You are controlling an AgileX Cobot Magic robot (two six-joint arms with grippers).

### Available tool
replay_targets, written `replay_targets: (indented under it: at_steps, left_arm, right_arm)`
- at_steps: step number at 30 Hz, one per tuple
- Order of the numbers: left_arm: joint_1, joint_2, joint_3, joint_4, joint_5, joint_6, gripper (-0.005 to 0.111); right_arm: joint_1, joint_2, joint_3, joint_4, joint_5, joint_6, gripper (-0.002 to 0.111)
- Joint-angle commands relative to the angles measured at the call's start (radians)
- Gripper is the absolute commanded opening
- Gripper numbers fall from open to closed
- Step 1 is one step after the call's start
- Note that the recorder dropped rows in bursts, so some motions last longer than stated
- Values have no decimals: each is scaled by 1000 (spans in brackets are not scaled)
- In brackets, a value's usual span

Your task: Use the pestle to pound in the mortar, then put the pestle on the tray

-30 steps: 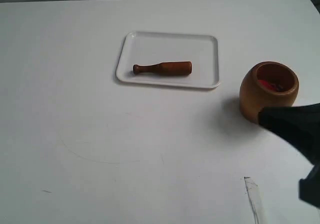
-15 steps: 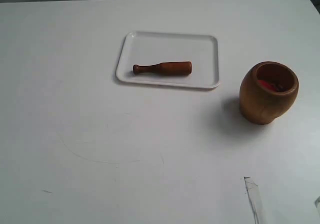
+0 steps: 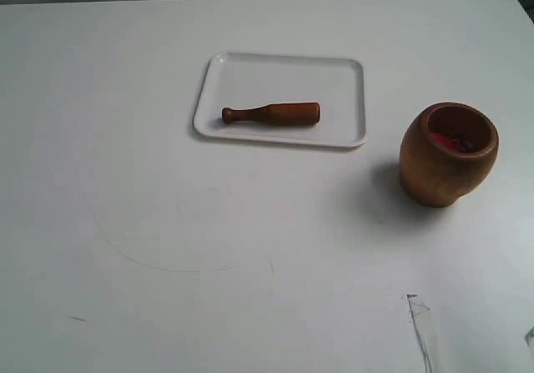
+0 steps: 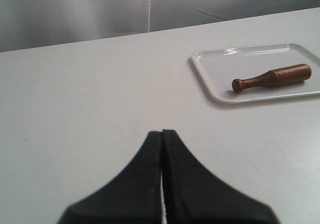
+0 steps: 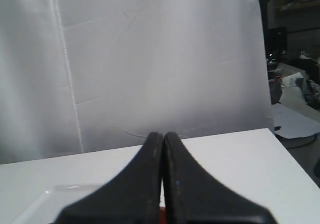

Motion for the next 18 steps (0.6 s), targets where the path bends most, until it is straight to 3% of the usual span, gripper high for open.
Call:
replay_targets:
  at_steps: [1, 18]
  left_arm:
    - [-8, -1, 1, -7, -3, -8, 0]
    - [-8, -1, 1, -7, -3, -8, 0]
  right_arm:
    - [-54, -13, 100, 10, -107, -15, 0]
    - [-66, -13, 100, 4, -88, -62, 0]
